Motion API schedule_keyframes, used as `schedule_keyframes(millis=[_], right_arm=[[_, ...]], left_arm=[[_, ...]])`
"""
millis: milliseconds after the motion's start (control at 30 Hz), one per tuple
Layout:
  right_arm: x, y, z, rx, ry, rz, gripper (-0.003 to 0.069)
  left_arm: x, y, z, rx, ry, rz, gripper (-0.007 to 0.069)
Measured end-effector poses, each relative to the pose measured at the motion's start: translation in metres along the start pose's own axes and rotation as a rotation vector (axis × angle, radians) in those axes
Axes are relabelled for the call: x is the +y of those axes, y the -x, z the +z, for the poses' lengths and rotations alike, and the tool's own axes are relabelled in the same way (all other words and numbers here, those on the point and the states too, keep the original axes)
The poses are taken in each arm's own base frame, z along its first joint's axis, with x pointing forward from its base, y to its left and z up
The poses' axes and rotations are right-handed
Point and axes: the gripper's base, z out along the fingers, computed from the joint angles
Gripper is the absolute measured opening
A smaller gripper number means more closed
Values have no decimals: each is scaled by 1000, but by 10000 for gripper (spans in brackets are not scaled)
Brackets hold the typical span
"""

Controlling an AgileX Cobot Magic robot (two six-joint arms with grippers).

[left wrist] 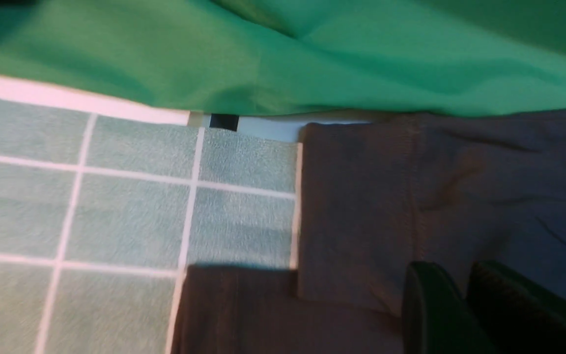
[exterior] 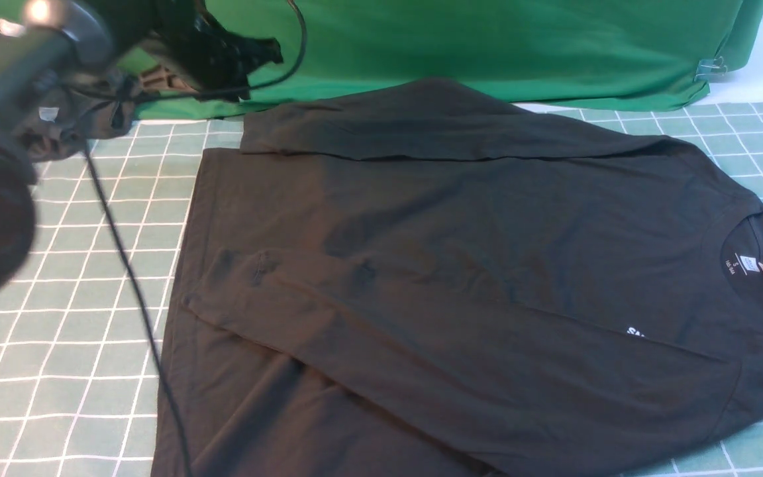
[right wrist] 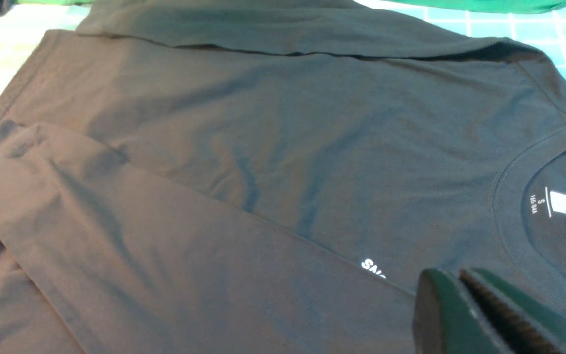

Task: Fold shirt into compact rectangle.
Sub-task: 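Grab the top left corner of the dark shirt with the left gripper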

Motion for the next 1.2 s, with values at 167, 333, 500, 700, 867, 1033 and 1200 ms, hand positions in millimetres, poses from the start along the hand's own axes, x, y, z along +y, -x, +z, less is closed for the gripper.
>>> schedule_keyframes(millis=[167, 333, 500, 700, 867, 1033, 1200], right_arm=[[0, 0, 0, 0, 0, 1, 40], [0, 0, 0, 0, 0, 1, 40], [0, 0, 0, 0, 0, 1, 40], [0, 0, 0, 0, 0, 1, 40], [0, 0, 0, 0, 0, 1, 40], [0, -1, 0, 12, 1, 1, 41], [0, -1, 0, 15, 1, 1, 48]], left_arm=[[5, -12, 33, 38, 11, -7, 223], [11, -27, 56, 83, 27, -13, 383], [14, -25, 56, 67, 48, -6, 451], [18, -25, 60, 54, 65, -14, 458], [16, -24, 61, 44, 26, 15, 414], [13, -26, 68, 31, -16, 43, 218], [14, -26, 70, 29, -20, 48, 36]])
